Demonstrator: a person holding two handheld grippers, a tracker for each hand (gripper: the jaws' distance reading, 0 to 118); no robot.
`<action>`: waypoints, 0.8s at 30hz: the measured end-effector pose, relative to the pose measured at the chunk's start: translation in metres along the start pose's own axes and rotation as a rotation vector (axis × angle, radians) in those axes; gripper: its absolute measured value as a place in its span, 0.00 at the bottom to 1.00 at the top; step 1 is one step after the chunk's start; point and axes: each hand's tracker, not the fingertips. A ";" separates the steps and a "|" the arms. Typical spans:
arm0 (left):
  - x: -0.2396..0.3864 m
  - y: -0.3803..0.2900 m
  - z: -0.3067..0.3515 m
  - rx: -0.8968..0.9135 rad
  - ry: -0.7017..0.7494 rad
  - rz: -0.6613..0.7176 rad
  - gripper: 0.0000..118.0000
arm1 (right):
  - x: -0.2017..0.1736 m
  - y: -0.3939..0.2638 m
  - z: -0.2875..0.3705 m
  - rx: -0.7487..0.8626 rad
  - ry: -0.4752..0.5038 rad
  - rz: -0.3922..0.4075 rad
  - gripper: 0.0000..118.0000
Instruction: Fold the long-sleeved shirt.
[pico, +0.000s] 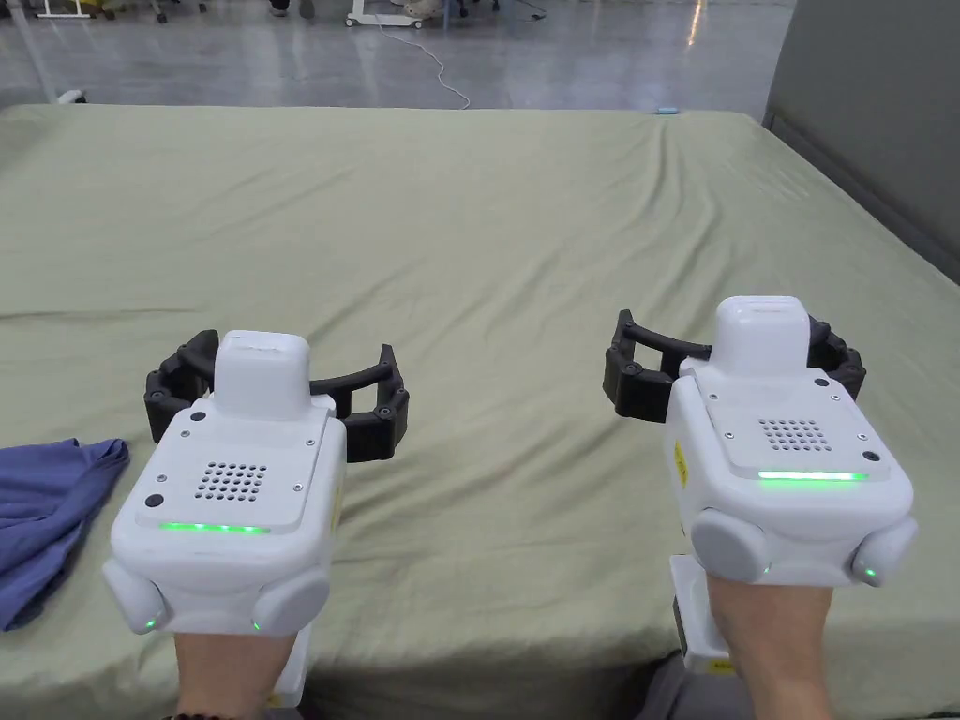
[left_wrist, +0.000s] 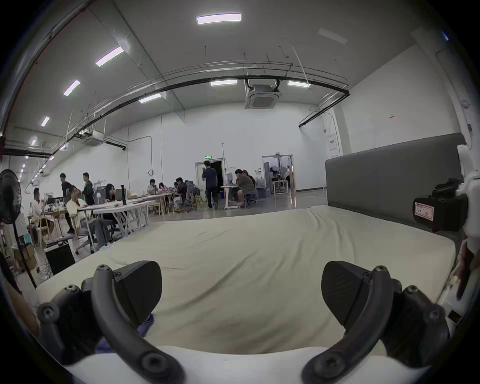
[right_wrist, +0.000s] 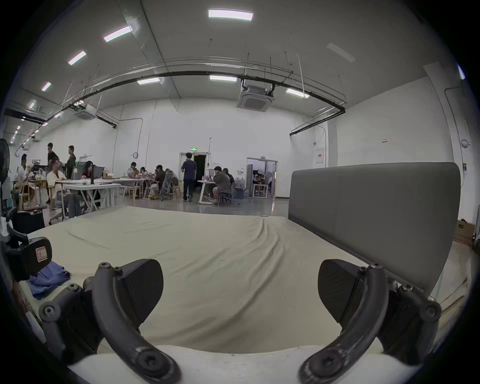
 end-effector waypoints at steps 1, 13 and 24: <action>0.001 -0.001 0.000 -0.001 0.000 0.000 1.00 | 0.001 -0.001 0.000 -0.001 -0.001 0.002 1.00; 0.006 0.000 -0.002 -0.004 0.015 -0.002 1.00 | 0.005 -0.003 0.001 -0.007 -0.005 0.001 1.00; 0.005 0.000 0.001 0.004 0.011 0.005 1.00 | 0.004 -0.002 0.003 0.003 0.000 0.009 1.00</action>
